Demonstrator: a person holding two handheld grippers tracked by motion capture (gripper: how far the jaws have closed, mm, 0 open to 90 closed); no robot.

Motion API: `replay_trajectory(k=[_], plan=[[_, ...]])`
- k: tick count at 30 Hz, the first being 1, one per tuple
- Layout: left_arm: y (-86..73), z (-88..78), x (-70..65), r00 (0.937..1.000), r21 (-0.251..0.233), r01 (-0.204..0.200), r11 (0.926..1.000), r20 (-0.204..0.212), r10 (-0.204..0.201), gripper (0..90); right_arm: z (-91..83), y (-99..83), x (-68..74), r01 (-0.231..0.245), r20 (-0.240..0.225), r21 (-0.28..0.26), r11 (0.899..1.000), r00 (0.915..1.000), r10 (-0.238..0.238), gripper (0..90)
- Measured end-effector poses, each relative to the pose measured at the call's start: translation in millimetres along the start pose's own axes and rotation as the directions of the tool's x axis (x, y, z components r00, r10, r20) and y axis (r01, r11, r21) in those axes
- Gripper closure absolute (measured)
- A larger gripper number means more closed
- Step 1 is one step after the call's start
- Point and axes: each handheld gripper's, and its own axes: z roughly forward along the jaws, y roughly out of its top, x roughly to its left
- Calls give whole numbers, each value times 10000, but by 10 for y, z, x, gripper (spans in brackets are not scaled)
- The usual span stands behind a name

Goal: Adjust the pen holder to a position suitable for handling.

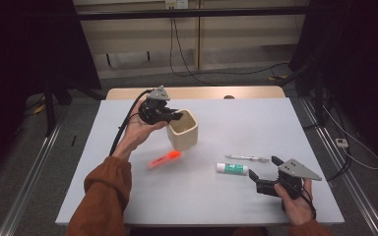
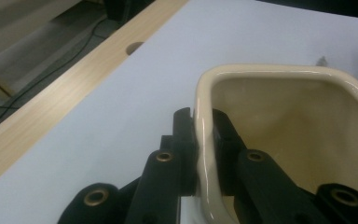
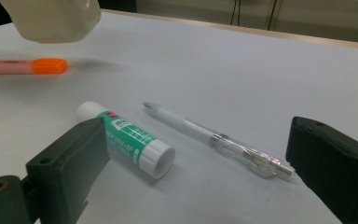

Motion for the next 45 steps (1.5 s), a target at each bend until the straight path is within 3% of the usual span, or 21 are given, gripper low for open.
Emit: replay_trajectory(k=[5,14,24,26,30,32,35,37,39,43,45], plan=[[27,130,-67,9983,137,-349,9993,461,342,832,-2,-1,0,-20,-2,10,10000,10000,20,54],[61,375,-159,9876,340,-1046,9939,1215,997,830,-4,-4,-3,-26,5,34,10000,10000,26,54],[13,609,-190,9821,388,-1191,9921,1514,1120,828,-3,-8,-9,-59,5,95,9999,10000,59,54],[9,642,-205,9815,449,-1297,9905,1476,1219,826,-2,-8,-8,-48,-17,96,9999,10000,48,54],[7,656,-206,9833,354,-1090,9934,1504,1026,821,-4,-8,-7,-45,-16,86,10000,10000,45,54],[7,653,-204,9839,479,-1197,9917,1392,1120,822,-4,-8,-8,-59,-2,92,9999,10000,59,54],[-12,640,-176,9896,747,-1098,9911,1016,1020,818,-4,-8,-7,-55,0,91,9999,10000,55,54],[-28,619,-151,9916,431,-750,9963,1091,699,813,-7,-8,-4,-32,1,93,10000,10000,32,54],[-24,609,-169,9919,426,-938,9947,904,897,807,-7,-8,-3,-36,2,93,10000,10000,36,54],[-47,580,-160,9976,581,-602,9965,385,580,689,-8,-8,-4,-24,14,92,10000,10000,24,54],[-80,565,-154,9995,453,-238,9987,219,228,630,-12,-8,-4,-1,16,82,10000,10000,1,54]])
